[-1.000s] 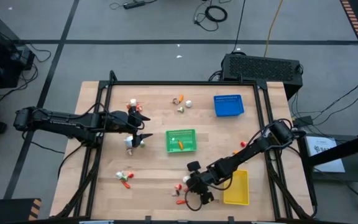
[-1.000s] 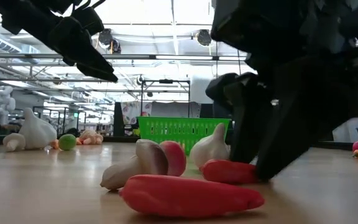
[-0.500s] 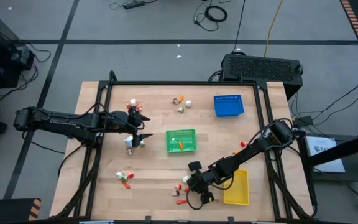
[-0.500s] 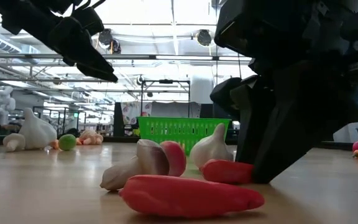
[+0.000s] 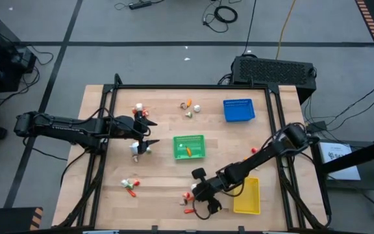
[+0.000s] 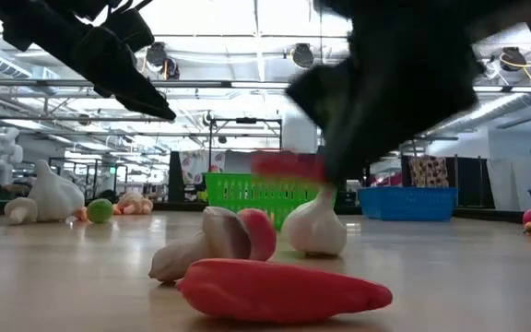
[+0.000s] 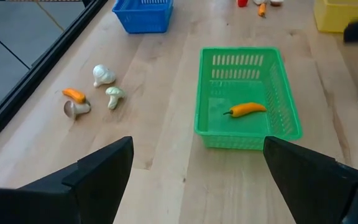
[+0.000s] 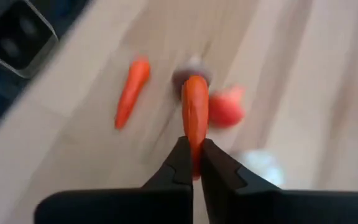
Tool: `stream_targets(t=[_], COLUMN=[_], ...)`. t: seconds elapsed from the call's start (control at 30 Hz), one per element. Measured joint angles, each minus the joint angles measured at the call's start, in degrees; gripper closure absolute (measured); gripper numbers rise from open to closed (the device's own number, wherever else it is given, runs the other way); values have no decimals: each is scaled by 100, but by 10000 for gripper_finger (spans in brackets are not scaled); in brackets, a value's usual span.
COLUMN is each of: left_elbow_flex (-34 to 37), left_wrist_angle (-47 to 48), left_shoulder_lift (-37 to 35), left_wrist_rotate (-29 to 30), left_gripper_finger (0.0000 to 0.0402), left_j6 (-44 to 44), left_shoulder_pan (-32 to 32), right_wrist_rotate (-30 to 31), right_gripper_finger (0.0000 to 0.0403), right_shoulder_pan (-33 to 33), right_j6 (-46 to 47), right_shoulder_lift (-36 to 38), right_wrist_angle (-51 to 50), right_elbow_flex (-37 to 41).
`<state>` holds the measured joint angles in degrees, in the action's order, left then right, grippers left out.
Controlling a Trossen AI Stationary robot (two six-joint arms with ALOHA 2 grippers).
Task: Sort produce into baskets
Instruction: Put the orange chili pepper into the green bin
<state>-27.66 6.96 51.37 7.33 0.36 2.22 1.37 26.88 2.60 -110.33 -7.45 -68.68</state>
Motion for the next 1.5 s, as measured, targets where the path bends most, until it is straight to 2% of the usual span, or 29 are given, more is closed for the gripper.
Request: stream_targets(t=[0.17, 0.37, 0.47, 0.6, 0.8, 1.07, 1.27, 1.5], left_elbow_flex=[-4, -4, -4, -4, -4, -4, -4, -4], left_wrist_angle=[24, 140, 143, 60, -554, -1300, -885, -400], left_shoulder_lift=[0, 0, 0, 0, 0, 0, 0, -7], left_wrist_rotate=[0, 0, 0, 210, 1282, 1118, 1093, 1126], left_gripper_finger=[36, 36, 36, 36, 36, 36, 36, 36], left_j6=[6, 25, 13, 2, -190, 43, -53, -309], left_shoulder_pan=[0, 0, 0, 0, 52, 205, 205, 205], right_wrist_rotate=[137, 1245, 1143, 624, 448, 453, 445, 428], right_gripper_finger=[400, 400, 400, 400, 399, 399, 394, 342], right_shoulder_pan=[-258, -921, -1346, -1838, -2258, -2512, -2505, -2507], right_j6=[-458, -829, -958, -851, -688, -628, -695, -631], right_shoulder_lift=[670, 1333, 1391, 1266, 935, 877, 877, 877], right_wrist_angle=[-428, -478, -483, -588, -909, -1275, -1383, -1580], right_elbow_flex=[-175, -193, -193, -193, -186, -186, -186, -186])
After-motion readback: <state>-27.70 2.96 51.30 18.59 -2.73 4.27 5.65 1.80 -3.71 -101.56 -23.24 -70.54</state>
